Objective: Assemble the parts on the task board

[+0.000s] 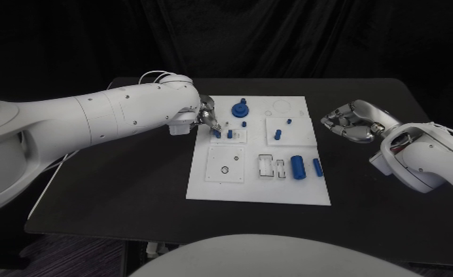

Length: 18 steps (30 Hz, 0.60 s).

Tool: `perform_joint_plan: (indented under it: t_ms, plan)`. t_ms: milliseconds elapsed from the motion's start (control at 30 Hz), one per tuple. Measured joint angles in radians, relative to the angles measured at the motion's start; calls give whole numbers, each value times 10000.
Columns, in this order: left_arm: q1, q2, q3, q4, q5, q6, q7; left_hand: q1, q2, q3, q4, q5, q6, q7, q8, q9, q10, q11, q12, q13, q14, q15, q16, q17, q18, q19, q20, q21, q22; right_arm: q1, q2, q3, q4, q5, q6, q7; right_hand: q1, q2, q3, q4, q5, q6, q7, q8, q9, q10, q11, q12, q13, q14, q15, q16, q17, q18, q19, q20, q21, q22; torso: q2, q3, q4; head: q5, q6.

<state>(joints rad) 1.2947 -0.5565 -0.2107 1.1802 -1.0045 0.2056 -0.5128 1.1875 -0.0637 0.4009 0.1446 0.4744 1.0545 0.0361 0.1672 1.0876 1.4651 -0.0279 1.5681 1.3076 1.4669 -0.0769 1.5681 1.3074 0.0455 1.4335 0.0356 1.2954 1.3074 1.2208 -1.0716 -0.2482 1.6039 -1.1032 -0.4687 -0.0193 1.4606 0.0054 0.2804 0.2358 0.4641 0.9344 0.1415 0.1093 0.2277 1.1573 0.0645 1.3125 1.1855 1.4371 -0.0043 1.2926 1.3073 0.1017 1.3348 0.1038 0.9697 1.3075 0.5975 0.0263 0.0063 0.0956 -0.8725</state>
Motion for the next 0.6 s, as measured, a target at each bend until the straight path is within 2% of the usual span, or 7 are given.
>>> perform_joint_plan:
  t_ms: [267, 467, 500, 600]
  plan:
    - [-2, -662, -9, 798, -7, -778, -3, 0, 0, 0, -1, -20, 18, 18, 1, 10, 0, 0, 0, 0, 0, 0, 0, 0, 0, 0, 0, -69, 0, 0, -46, 0, 3, 0, -9, 0, 0, 0, 0, 0, 0, 0, 0, 0, 0, 0, 0, 0, -12, 0, 0, 0, 0, 0, 0, 0, -57, 0, 0, 0, 0, -40, 0]
    - [-3, -965, -9, 1272, -8, -1267, 13, -52, -52, 3, -3, -67, 10, 10, 1, 8, 0, 0, 0, 0, 0, 0, 0, 0, 0, 0, 0, -104, -1, 0, -56, 0, 15, 0, -17, 0, 0, 0, 28, -28, 0, 0, 0, 0, 0, -73, -2, 0, -41, -35, 35, 1, 0, 0, 0, 0, -56, -1, 0, 0, 1, -65, 0]
    - [-3, -1007, -9, 1344, -8, -1357, 23, -94, -12, 243, -243, -77, -5, -4, 1, 3, 0, 0, 0, 0, 0, 0, 0, 0, 0, 0, 0, -120, 0, 0, -59, 0, 17, 0, -19, 0, 0, 0, 28, -28, 9, 0, 0, 0, 0, -73, -2, 0, -41, -35, 35, 1, 0, 0, 0, 0, -56, 0, 0, 0, 1, -70, 0]
    - [-4, -1119, -11, 1571, -8, -1688, 79, -132, -27, 331, -274, -79, -6, -2, 1, 1, 0, 0, 0, 0, 0, 0, 0, 0, 0, 0, 1, -120, 0, 0, -70, 0, 24, 0, -26, 0, 0, 0, 28, -28, 40, 0, 0, 0, 0, -73, -2, 0, -41, -35, 35, 1, 0, 0, 0, 0, -57, -1, 0, 0, 2, -72, 0]
